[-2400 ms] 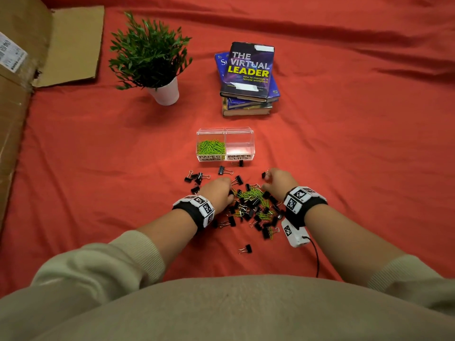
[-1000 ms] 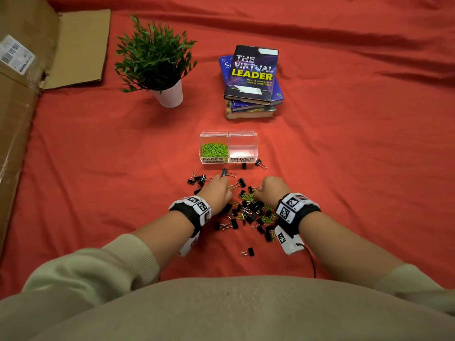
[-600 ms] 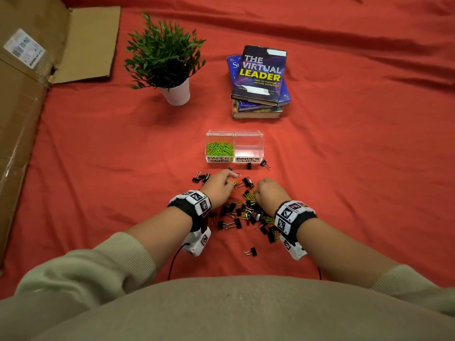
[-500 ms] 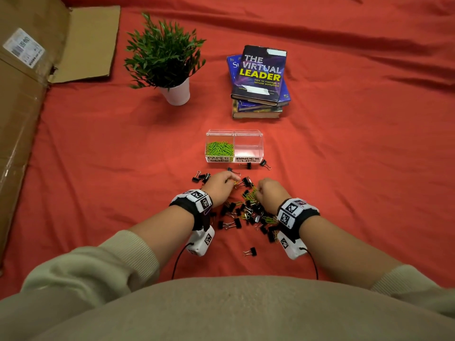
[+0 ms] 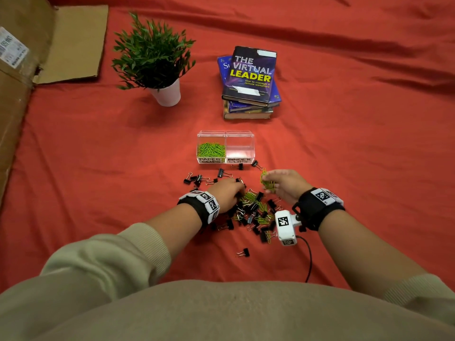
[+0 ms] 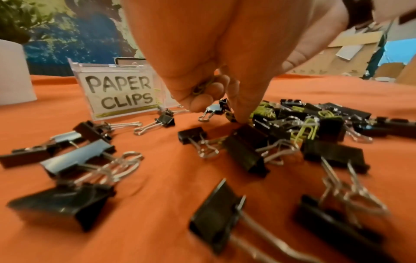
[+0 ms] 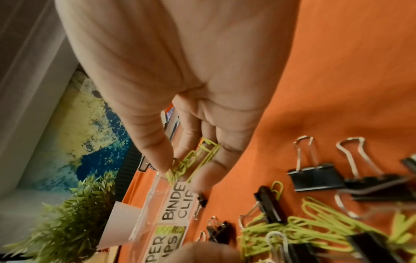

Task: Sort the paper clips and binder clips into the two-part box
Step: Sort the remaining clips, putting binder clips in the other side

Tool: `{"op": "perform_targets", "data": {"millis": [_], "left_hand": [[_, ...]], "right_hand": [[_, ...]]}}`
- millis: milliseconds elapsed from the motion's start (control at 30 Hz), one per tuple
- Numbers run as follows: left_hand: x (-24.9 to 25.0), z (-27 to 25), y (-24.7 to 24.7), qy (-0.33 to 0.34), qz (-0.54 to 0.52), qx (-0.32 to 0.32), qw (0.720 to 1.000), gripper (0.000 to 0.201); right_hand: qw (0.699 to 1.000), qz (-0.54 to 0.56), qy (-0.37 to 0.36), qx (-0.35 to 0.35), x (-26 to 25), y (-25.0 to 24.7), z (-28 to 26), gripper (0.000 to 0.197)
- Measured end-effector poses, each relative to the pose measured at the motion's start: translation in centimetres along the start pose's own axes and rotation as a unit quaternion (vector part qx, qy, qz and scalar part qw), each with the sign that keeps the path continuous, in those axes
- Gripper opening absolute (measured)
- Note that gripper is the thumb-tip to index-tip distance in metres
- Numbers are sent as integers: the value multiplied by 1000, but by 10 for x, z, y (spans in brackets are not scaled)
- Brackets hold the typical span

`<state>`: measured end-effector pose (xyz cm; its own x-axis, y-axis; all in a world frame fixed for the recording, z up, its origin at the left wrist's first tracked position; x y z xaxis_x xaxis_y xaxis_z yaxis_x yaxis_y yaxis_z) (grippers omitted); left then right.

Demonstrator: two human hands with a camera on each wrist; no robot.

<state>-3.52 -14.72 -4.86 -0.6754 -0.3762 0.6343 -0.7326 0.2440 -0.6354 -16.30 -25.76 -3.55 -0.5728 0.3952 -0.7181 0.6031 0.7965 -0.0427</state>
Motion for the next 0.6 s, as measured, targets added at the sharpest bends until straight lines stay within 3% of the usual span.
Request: {"op": "perform_targets", "data": {"millis": [233, 433, 500, 600], "left_hand": [[-3, -8, 0, 51, 94, 23, 994, 25], [-19, -18, -5, 47, 12, 53, 997, 17], [-26, -24, -8, 30, -32, 63, 997, 14], [-32, -32, -15, 8, -78, 88, 993, 10]], "right_hand": [[999, -38, -39, -1, -47, 19, 11, 3], [984, -159, -82, 21, -100, 52, 34, 12], [963, -246, -103, 42, -115, 65, 46, 17], [897, -411, -137, 86, -134, 87, 64, 16]]}}
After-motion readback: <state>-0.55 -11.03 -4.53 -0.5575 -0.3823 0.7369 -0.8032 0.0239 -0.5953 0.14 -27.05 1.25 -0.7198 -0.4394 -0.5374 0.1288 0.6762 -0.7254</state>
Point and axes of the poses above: each hand's wrist, its own z-axis towards the middle knuckle, its own y-axis out of the palm, x = y × z, the point moved 5 cm from there along z, towards the middle knuckle, and after that the axes turned 15 degrees about -z, right-handed, at the moved point
